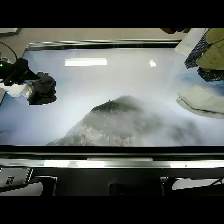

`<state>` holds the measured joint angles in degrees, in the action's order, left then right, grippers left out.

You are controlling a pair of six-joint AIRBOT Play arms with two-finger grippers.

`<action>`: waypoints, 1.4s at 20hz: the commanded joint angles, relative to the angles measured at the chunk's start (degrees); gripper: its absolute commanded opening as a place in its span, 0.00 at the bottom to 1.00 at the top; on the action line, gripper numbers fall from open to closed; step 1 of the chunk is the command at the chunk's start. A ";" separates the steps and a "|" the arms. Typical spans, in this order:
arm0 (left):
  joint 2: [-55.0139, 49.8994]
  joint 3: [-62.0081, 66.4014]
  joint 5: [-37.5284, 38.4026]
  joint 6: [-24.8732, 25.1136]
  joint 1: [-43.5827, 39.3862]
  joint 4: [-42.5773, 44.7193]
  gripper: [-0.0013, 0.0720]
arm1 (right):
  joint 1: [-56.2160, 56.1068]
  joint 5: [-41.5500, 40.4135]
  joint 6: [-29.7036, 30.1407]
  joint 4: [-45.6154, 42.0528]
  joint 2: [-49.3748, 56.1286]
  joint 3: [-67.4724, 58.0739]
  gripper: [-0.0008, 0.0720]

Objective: Fold the clothes and pants, and hang the long-sleeved shirts on hangers.

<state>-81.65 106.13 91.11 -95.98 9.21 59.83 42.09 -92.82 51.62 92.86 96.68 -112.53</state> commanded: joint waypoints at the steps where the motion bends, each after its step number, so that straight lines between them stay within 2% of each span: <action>1: -0.02 0.00 0.00 0.02 0.04 0.00 0.04 | 0.46 -6.21 1.14 -8.79 -2.49 6.56 0.06; 6: -0.02 0.00 0.00 0.02 0.04 0.00 0.04 | 0.46 -4.26 -0.37 -19.02 -12.20 24.83 0.06; 10: -0.02 0.00 0.00 0.02 0.04 0.00 0.04 | 0.50 0.66 -3.61 -21.62 -19.37 37.92 0.06; 18: -0.02 0.00 2.01 0.02 0.04 0.00 0.04 | 0.50 2.14 -4.26 -26.12 -20.74 45.55 0.07; 19: -0.02 0.00 2.05 0.02 0.04 0.00 0.04 | 0.50 2.03 -4.24 -27.02 -20.74 45.55 0.13; 20: -0.02 0.00 2.05 0.02 0.04 0.00 0.04 | 0.50 1.57 -3.82 -28.17 -20.74 45.55 0.26; 21: -0.02 0.00 2.03 0.02 0.04 0.00 0.04 | 0.50 1.14 -3.10 -29.35 -20.74 45.55 0.34; 22: -0.02 0.00 2.03 0.02 0.04 0.00 0.04 | 0.50 0.76 -2.75 -30.51 -20.74 45.55 0.37; 26: -0.04 0.00 2.03 0.02 0.04 0.02 0.04 | 0.48 1.11 -2.32 -32.09 -20.85 45.46 0.38; 28: -0.07 0.00 1.84 0.04 0.04 0.94 0.04 | 0.44 7.04 -0.35 -25.64 -21.75 44.50 0.35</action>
<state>-81.65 106.13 93.06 -95.96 9.21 59.96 42.57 -90.87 49.36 62.89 75.61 -67.35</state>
